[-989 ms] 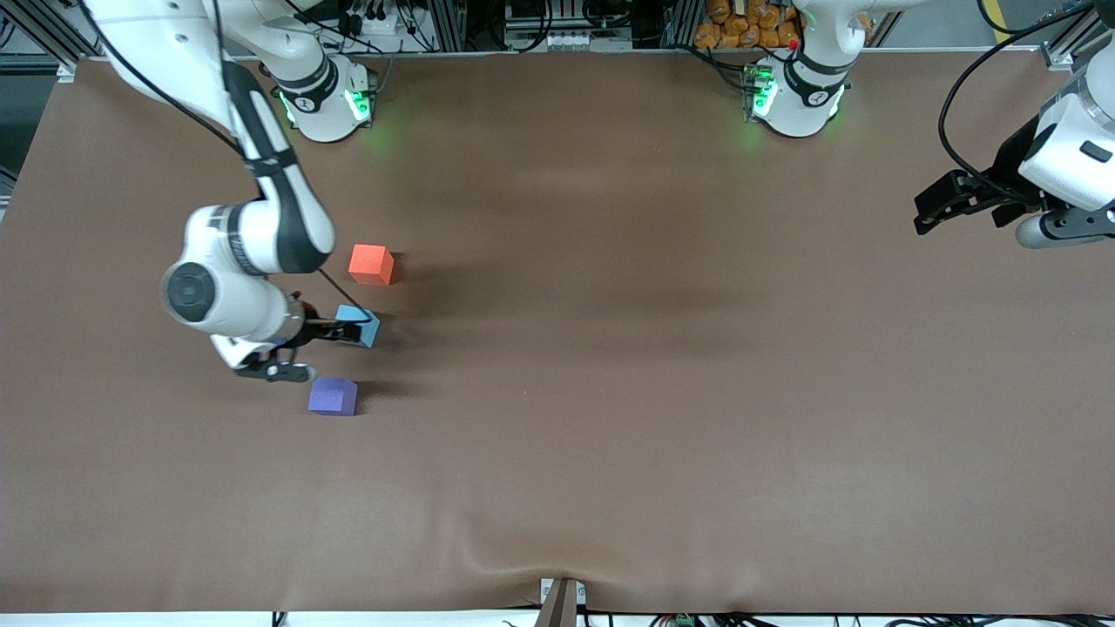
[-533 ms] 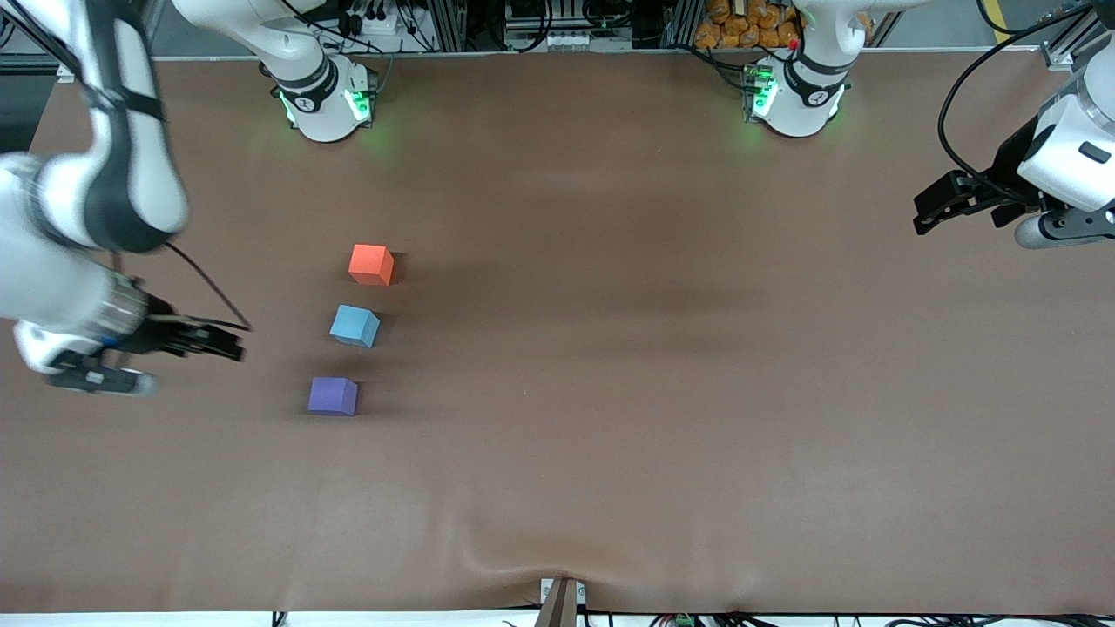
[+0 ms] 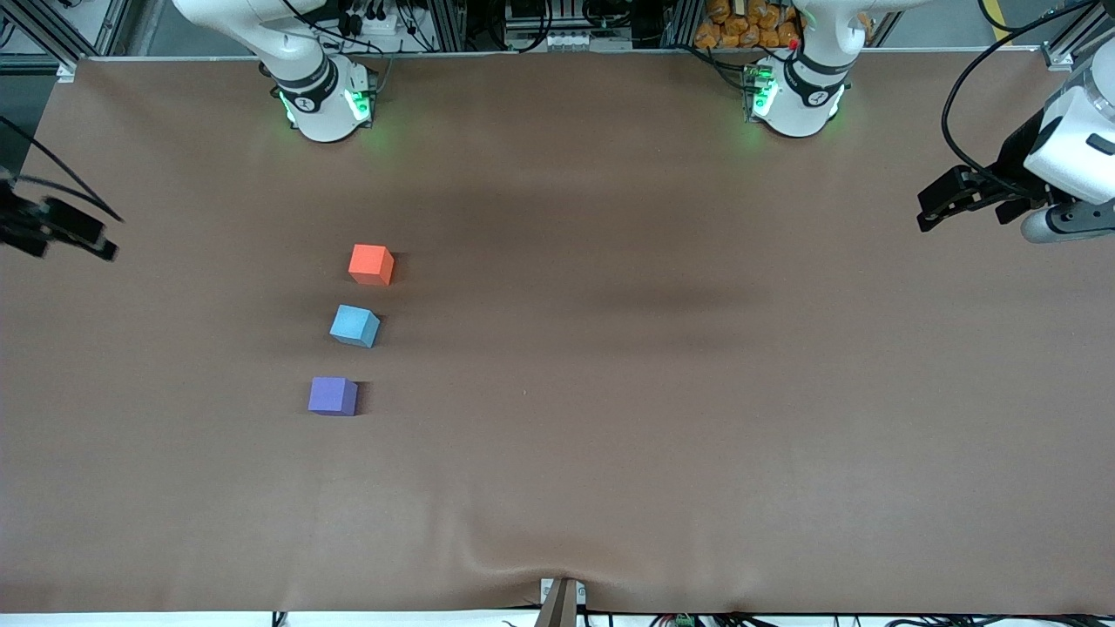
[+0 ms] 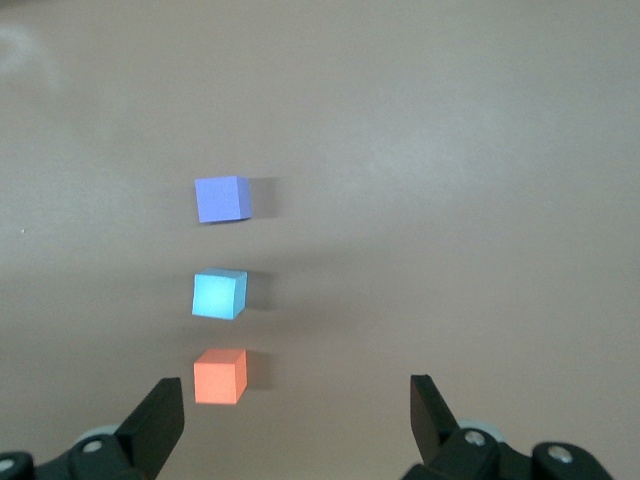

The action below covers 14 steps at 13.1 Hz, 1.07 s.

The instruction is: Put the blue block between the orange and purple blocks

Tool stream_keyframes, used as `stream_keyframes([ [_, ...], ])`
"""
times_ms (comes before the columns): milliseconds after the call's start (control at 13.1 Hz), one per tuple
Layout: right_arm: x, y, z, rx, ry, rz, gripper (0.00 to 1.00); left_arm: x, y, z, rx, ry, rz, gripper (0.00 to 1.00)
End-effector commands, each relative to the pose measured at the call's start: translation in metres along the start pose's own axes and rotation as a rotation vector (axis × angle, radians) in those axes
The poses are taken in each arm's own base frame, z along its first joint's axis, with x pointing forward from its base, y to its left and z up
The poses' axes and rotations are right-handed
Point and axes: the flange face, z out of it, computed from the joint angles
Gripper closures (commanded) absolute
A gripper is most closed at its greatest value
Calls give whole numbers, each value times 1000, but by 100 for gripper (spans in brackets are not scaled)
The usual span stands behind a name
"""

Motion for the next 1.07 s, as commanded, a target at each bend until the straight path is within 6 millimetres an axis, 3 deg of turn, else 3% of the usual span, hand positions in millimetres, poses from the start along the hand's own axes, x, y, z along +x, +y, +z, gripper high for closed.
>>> stream_keyframes([
  [0, -7, 3, -15, -18, 4, 4, 0, -9, -6, -10, -15, 6, 4, 0],
  [152, -15, -13, -19, -24, -18, -21, 0, -9, -8, -11, -12, 8, 1, 0],
  [304, -18, -17, -17, -24, -43, -29, 0, -11, -14, -16, -13, 17, -8, 0],
  [533, -19, -5, -17, -22, -53, -19, 0, -10, -13, -16, -6, 19, -6, 0],
  [989, -20, -8, -15, -35, -67, -28, 0, -11, -18, -30, -7, 20, 14, 0],
])
